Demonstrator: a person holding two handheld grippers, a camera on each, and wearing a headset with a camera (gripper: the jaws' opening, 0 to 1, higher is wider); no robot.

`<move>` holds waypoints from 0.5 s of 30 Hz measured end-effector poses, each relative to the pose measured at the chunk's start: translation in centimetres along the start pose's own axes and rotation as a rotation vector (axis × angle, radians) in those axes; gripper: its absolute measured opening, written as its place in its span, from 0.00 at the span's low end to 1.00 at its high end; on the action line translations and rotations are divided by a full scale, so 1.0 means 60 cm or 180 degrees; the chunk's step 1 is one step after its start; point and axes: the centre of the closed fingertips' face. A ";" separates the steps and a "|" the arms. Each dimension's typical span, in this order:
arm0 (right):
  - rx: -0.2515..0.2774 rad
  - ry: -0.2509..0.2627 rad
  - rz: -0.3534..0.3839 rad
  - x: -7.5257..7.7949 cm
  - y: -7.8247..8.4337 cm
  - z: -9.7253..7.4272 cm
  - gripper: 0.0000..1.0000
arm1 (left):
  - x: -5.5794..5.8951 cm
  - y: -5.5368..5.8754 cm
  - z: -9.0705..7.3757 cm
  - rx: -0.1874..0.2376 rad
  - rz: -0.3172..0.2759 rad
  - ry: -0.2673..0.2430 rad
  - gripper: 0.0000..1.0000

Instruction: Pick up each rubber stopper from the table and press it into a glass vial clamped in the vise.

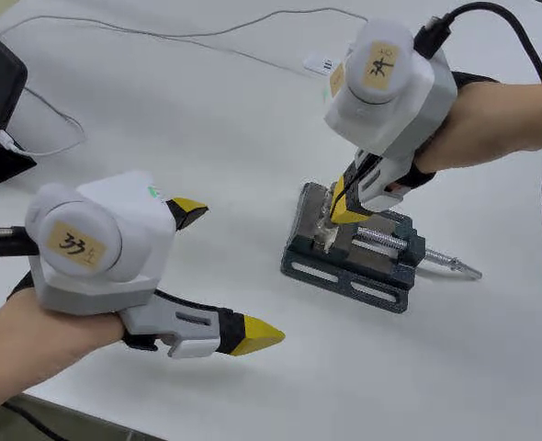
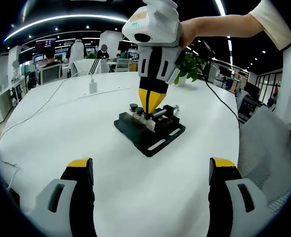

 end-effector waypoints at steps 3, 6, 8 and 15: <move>-0.0041 0.0007 -0.0030 0.001 -0.001 0.002 0.00 | 0.001 -0.001 0.002 0.0009 -0.0001 0.0000 0.97; -0.0065 -0.0008 -0.0006 -0.002 0.000 0.003 0.00 | 0.002 0.000 0.004 0.0001 0.0005 0.0008 0.97; -0.0074 -0.0006 -0.0015 0.000 0.001 0.002 0.00 | 0.002 -0.002 0.004 0.0021 -0.0022 0.0003 0.97; -0.0050 -0.0072 0.0123 0.004 0.001 0.002 0.00 | 0.003 0.001 0.003 -0.0008 -0.0011 0.0015 0.97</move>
Point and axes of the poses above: the centre of the closed fingertips' face, and the gripper's own axes: z roughly forward along the fingers, x roughly to its right, y roughly out of its underside, and after that the axes turned 15 degrees about z, right-handed
